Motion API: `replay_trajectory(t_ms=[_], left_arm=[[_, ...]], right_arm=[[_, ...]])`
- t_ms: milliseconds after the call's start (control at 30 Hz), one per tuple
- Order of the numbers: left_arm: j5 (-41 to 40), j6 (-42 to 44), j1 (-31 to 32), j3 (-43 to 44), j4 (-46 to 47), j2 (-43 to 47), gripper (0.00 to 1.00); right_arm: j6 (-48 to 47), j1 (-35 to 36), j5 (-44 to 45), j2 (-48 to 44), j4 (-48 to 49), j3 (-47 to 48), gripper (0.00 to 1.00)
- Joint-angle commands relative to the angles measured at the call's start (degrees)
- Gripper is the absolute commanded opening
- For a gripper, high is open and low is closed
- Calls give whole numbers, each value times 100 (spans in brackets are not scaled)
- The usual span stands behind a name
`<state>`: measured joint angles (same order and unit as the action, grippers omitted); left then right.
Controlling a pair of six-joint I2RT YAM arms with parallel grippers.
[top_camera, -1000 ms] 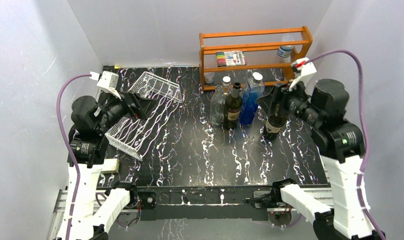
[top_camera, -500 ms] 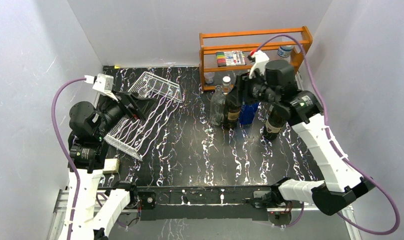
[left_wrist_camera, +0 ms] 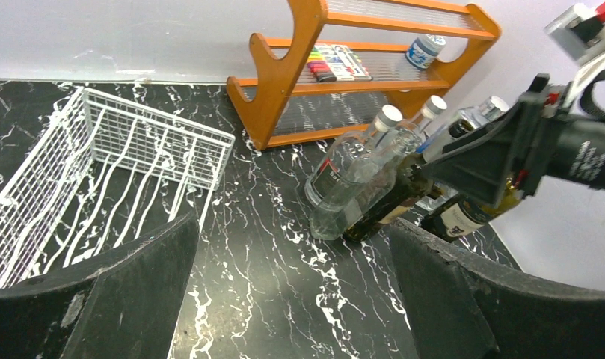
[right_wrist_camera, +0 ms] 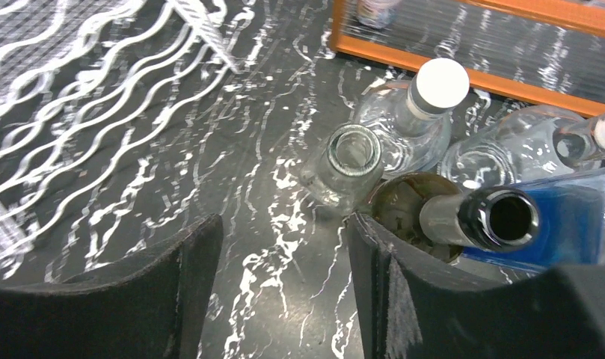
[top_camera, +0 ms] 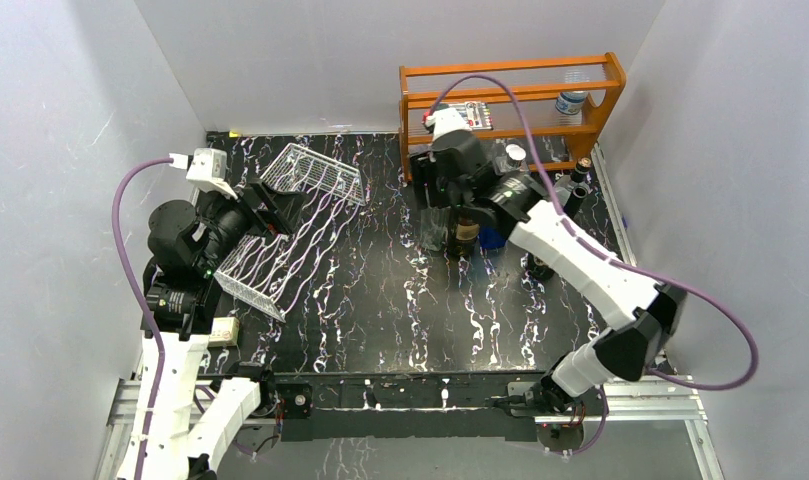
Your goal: Put the wine bottle on the wine rack
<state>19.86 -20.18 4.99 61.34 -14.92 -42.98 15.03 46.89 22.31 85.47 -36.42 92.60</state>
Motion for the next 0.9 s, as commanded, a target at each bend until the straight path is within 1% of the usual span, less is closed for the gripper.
replay_trajectory(t_ms=[0, 67, 167, 300, 400, 600, 767, 867], left_arm=[[-360, -5, 10, -30, -27, -2, 98], [-412, 17, 10, -26, -50, 0, 98], [-479, 32, 10, -47, -67, -8, 98], [-530, -21, 10, -85, -49, -34, 98], [-555, -75, 10, -56, -69, -80, 98], [-552, -187, 10, -63, -83, -109, 98], [-506, -237, 11, -36, -119, -153, 98], [-308, -234, 10, -35, -101, -182, 98]], right_arm=[[171, 214, 1755, 266, 492, 352, 76], [179, 248, 2058, 365, 543, 374, 77], [124, 242, 2095, 523, 615, 399, 79], [162, 249, 2289, 736, 665, 409, 79], [291, 250, 2561, 840, 975, 300, 78], [307, 250, 2600, 943, 1263, 225, 76], [327, 241, 2413, 1069, 1259, 122, 72], [461, 234, 2448, 1172, 1140, 119, 72]])
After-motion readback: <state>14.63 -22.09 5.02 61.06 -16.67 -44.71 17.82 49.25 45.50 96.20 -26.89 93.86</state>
